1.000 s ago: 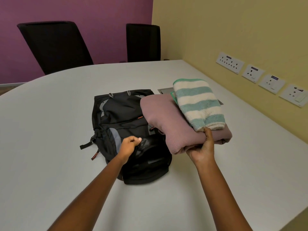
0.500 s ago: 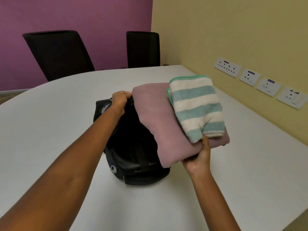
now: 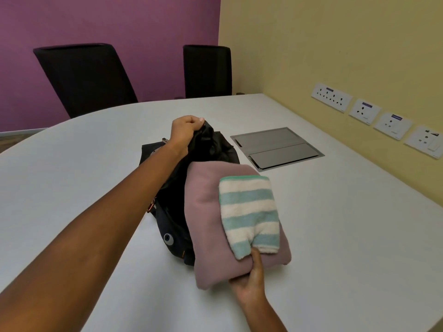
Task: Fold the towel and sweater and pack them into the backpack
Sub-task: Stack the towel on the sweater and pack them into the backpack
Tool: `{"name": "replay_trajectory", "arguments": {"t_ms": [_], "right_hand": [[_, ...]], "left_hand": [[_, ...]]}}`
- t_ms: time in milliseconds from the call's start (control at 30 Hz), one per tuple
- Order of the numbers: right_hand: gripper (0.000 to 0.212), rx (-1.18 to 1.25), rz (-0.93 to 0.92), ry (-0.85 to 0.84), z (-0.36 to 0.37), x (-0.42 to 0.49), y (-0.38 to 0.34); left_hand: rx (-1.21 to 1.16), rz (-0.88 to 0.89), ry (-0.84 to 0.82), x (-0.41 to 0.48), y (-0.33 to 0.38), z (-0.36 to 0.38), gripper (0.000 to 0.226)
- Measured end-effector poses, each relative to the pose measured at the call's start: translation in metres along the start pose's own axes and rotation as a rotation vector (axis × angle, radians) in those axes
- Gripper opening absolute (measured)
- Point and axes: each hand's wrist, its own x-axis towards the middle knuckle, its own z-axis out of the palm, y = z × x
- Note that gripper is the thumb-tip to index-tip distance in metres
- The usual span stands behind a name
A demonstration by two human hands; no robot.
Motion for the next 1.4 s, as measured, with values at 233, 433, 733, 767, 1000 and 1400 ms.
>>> {"name": "replay_trajectory", "arguments": {"t_ms": [233,433,733,767,1000,1400], "right_hand": [[0.068,-0.173,0.075,0.06,-0.013,-0.011,0.034],[0.039,-0.108,0.059,0.078,0.018,0.002,0.04],[0.036,-0.078,-0.113,0.212,0.046,0.024,0.053],[0.037,-0.092,-0.125,0.236,0.046,0.024,0.056],[0.074,-0.474,-0.151,0.378,0.027,0.024,0.04],[0.129,-2.538,-1.324,-0.445,-0.002,0.038,0.005]], "left_hand": [[-0.032,0.036,-0.052,-0.002,-0.001,0.0,0.025],[0.063,0.064,-0.207,-0.015,-0.008,-0.011,0.023],[0.09,0.177,-0.308,-0.027,-0.007,-0.047,0.022],[0.086,0.169,-0.289,-0.027,-0.01,-0.049,0.022],[0.091,0.15,-0.25,-0.029,-0.02,-0.046,0.023],[0.275,0.201,-0.175,-0.035,-0.024,-0.029,0.024]]}}
